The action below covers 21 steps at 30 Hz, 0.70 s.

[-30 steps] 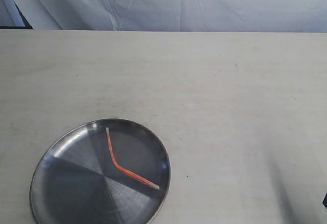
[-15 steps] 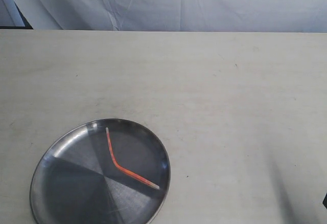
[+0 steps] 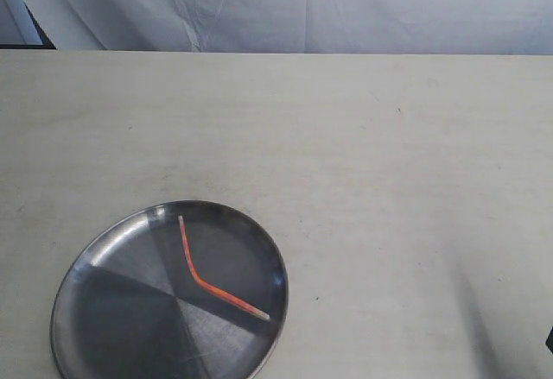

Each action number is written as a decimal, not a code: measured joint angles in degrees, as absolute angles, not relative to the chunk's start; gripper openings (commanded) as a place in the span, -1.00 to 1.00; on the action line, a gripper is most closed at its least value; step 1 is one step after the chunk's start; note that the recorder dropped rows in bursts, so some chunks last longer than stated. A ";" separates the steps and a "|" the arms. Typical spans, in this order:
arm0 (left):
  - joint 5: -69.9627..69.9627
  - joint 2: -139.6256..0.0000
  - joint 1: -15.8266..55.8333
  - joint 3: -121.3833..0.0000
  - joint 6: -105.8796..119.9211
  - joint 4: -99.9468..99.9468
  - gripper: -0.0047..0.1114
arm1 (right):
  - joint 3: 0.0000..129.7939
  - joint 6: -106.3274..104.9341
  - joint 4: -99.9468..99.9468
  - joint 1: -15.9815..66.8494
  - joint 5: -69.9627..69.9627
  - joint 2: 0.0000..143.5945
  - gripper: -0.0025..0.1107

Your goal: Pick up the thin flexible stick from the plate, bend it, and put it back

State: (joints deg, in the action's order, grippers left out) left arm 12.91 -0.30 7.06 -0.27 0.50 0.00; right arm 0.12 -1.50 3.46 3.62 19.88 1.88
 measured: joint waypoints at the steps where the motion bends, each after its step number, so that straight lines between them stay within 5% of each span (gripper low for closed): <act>1: 12.99 -0.30 6.07 -0.27 0.78 0.00 -0.92 | 0.12 -1.50 3.46 3.62 19.88 1.88 -0.97; 21: 13.15 -0.30 1.15 -0.27 1.39 15.29 -0.92 | 0.12 -1.50 3.46 3.62 19.88 1.88 -0.97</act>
